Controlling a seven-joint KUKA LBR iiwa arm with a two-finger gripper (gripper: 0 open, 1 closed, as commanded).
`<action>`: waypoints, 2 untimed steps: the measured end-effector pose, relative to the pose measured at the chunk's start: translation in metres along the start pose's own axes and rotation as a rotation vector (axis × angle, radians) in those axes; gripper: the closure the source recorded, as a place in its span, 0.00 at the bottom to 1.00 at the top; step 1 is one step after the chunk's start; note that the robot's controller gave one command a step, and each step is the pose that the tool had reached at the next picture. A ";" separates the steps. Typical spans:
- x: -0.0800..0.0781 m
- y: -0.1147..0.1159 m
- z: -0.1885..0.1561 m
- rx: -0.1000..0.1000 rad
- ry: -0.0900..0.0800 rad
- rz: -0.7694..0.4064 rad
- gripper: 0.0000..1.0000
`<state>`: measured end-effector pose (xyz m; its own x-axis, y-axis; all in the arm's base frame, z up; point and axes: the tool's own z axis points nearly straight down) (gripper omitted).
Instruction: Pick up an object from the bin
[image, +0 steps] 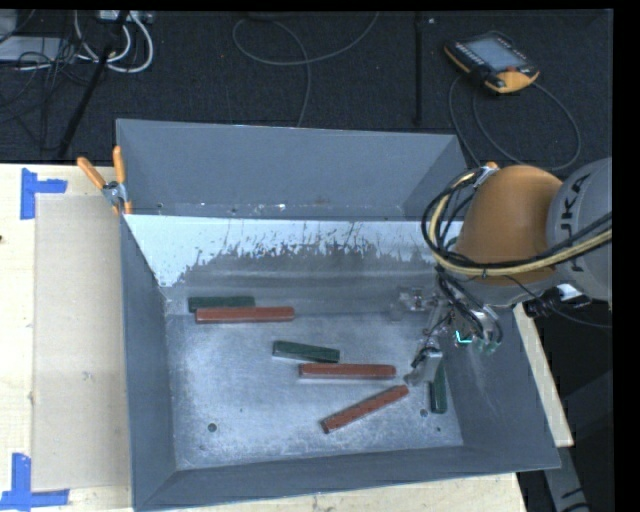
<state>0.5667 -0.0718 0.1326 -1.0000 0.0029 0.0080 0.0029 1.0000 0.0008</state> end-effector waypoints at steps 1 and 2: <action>0.000 0.000 -0.002 0.000 -0.002 0.000 0.00; -0.007 0.071 0.048 0.000 -0.010 -0.019 0.00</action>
Offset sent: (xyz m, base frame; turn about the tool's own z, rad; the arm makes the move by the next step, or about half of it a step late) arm 0.0080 0.0901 -0.0626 -0.0262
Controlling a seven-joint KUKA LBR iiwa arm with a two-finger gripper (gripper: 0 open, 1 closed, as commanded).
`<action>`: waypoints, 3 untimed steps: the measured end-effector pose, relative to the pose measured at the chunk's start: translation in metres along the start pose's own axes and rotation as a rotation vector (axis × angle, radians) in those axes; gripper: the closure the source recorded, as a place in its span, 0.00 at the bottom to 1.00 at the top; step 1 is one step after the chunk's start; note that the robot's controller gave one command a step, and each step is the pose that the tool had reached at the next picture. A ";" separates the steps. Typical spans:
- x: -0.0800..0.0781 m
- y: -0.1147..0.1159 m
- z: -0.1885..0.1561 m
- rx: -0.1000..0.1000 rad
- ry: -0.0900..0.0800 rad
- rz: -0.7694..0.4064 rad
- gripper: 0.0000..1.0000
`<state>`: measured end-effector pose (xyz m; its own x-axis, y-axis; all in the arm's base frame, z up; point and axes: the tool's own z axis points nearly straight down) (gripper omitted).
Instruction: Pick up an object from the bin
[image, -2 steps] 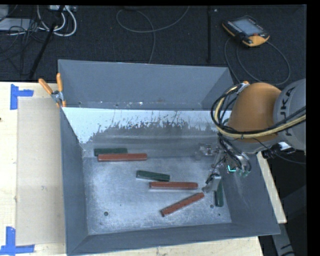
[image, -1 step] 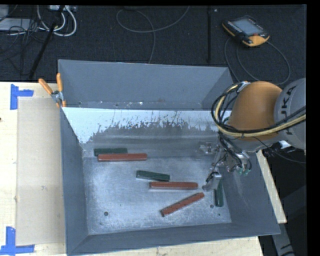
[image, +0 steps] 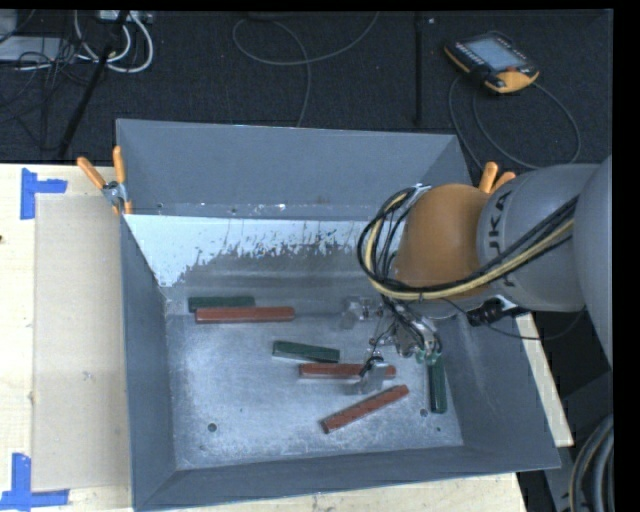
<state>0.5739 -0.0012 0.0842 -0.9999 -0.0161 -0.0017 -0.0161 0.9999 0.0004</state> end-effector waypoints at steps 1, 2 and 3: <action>0.026 0.008 -0.017 -0.002 0.009 -0.212 0.00; 0.009 0.030 -0.022 0.000 -0.001 -0.025 0.00; 0.009 0.038 0.004 0.000 0.003 -0.169 0.00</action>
Offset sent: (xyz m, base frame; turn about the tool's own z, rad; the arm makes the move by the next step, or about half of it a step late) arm -0.0027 0.0437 0.0158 0.0115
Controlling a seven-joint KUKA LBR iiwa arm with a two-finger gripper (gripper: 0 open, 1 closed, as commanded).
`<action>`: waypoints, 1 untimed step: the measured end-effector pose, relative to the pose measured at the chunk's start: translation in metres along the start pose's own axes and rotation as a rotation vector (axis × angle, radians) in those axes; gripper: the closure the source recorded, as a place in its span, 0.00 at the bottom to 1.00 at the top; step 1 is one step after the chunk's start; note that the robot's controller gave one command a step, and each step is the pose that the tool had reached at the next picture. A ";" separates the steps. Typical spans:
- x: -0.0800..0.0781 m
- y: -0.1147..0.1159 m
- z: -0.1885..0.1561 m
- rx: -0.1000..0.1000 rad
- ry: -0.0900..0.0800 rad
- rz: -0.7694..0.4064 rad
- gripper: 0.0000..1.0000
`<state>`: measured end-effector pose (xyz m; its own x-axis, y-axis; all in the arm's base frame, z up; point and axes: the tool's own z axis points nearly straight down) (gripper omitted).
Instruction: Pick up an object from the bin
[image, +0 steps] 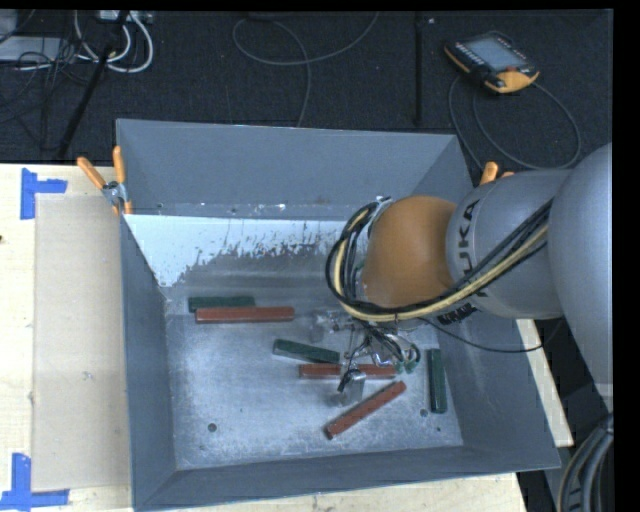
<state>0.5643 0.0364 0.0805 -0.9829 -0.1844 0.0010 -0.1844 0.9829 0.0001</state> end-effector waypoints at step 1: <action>0.009 -0.022 0.010 -0.001 -0.003 0.210 1.00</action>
Offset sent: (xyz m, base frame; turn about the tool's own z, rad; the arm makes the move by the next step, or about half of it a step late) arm 0.0000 0.0000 0.0000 0.0000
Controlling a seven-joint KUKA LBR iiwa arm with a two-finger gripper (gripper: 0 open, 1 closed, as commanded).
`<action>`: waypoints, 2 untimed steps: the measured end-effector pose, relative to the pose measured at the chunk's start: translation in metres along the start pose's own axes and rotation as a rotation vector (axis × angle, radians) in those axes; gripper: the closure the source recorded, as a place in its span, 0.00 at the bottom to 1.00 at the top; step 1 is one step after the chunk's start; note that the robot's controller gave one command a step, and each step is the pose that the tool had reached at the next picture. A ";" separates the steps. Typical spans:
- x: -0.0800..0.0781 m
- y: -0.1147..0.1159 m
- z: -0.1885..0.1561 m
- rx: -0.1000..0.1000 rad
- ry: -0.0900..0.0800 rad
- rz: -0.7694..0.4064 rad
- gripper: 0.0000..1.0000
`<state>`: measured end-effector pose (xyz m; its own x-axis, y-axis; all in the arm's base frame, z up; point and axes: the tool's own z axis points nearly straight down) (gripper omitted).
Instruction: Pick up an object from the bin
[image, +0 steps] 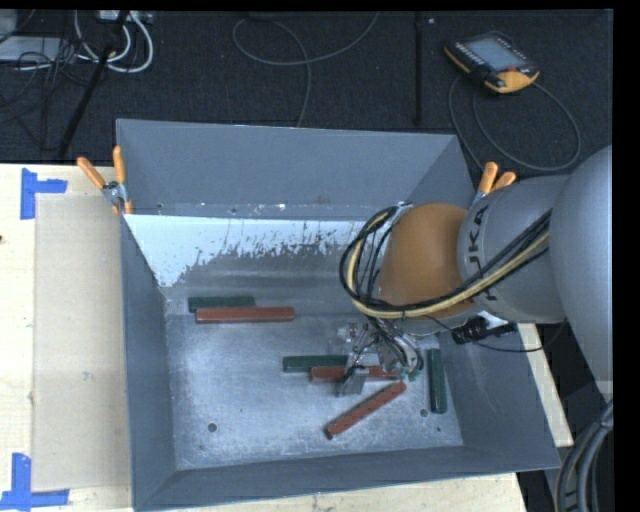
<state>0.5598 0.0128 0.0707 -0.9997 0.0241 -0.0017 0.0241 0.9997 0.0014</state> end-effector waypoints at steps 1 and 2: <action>0.000 0.000 0.000 0.000 0.000 0.000 1.00; 0.001 0.000 -0.004 0.000 0.004 -0.001 1.00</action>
Offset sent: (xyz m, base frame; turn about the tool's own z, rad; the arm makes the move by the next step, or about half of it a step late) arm 0.0001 -0.0001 0.1072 0.0000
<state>0.5585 0.0128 0.0744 -0.9997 0.0232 0.0021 0.0232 0.9997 0.0011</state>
